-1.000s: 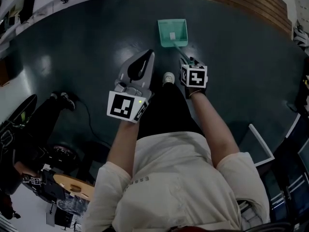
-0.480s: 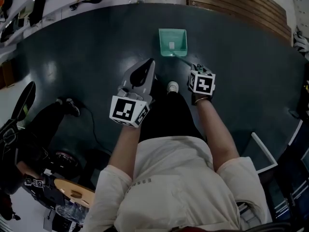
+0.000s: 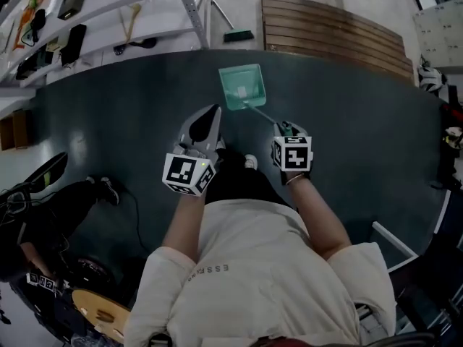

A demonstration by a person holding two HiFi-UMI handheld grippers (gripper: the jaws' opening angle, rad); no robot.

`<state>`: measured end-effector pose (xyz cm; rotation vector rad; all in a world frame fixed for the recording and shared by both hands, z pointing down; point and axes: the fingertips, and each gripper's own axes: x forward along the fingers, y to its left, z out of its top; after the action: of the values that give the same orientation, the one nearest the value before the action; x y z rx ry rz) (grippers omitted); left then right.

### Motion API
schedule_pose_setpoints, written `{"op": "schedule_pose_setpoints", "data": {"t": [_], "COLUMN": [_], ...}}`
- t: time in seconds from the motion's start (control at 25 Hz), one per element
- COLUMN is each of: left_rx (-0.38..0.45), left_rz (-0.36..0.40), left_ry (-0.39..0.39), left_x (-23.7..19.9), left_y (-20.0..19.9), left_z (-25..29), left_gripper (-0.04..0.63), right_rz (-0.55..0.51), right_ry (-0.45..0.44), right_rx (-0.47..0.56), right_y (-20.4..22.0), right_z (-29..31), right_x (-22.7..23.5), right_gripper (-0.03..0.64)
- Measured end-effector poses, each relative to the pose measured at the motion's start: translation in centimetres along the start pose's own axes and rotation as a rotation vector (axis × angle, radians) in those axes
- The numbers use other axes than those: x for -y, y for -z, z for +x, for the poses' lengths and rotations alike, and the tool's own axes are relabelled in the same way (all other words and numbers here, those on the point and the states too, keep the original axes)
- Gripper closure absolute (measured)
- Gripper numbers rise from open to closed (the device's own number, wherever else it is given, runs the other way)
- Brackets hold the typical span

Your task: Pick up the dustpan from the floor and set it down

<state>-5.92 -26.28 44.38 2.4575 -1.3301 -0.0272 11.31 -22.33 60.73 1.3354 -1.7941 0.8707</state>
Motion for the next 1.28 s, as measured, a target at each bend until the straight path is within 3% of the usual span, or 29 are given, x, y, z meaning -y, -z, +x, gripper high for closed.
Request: {"op": "schedule_pose_setpoints", "data": {"t": [0.28,0.52,0.96,1.28], "left_rx": [0.090,0.124,0.121,0.088], "left_rz": [0.065,0.110,0.100,0.053], "left_ry": [-0.015,0.002,-0.022,-0.030], "left_x": [3.1,5.2,4.7,3.3], "left_y": [-4.7,-5.9,-5.9,-4.1], "left_z": [-2.1,-3.4,-3.6,-3.0], "left_gripper": [0.580,0.580,0.580,0.580], "right_rz": [-0.002,-0.071,-0.060,-0.082], "right_ry": [-0.035,-0.007,0.012,0.005], "right_rx": [0.093,0.153,0.144,0.089], "right_y": [-1.8,-1.7,-1.7,-2.4], "right_z": [-7.4,-10.8,-10.6,-8.0], "right_x": [1.9,2.7,4.2,3.5], "right_gripper": [0.541,0.542,0.543,0.543]}}
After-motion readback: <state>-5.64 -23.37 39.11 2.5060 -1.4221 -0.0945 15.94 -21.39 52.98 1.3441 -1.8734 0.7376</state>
